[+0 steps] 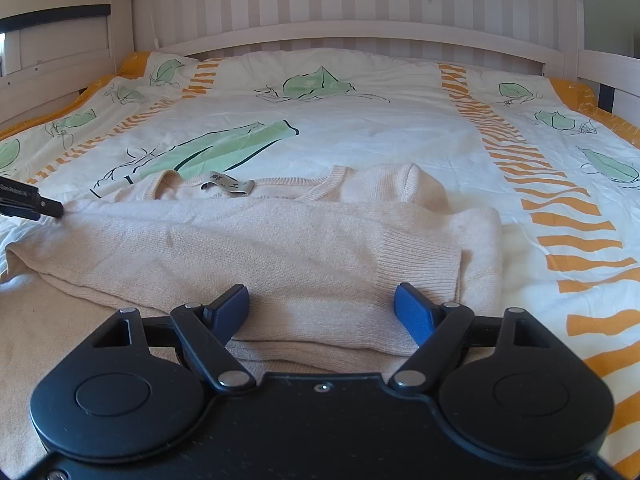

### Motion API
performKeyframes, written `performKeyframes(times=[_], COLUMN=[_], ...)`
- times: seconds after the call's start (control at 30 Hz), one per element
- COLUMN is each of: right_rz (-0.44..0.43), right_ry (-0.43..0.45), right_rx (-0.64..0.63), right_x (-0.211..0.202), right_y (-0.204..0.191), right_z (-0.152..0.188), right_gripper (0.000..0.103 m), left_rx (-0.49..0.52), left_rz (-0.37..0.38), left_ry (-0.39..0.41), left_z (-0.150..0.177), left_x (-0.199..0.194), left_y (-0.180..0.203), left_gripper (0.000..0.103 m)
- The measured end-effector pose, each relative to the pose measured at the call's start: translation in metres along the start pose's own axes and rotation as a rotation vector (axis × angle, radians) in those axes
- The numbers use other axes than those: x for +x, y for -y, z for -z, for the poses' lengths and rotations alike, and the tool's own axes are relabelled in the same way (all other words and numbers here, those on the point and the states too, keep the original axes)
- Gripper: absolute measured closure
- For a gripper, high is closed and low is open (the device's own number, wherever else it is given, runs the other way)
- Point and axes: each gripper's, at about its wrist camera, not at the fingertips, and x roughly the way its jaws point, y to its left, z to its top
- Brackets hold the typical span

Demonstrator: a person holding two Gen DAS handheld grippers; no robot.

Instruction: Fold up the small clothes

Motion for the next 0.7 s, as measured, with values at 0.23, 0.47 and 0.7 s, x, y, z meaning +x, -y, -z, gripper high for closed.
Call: performKeyframes(times=[0.23,0.47,0.7], right_rz=[0.001,-0.002,0.002], right_ry=[0.0,0.0,-0.013], right_rx=[-0.001,0.0,-0.012], right_x=[0.0,0.0,0.002], right_y=[0.0,-0.002,-0.002], right_z=[0.0,-0.001,-0.003], right_gripper=[0.022,0.021,0.014], left_rx=[0.067,0.019,-0.04], left_rz=[0.013,0.016,0.074], left_ry=[-0.071,-0.067,-0.08], left_z=[0.032,0.042,0.059], left_x=[-0.003,-0.029,-0.073], left_y=[0.01,-0.006,-0.01], left_gripper=[0.047,0.047,0.037])
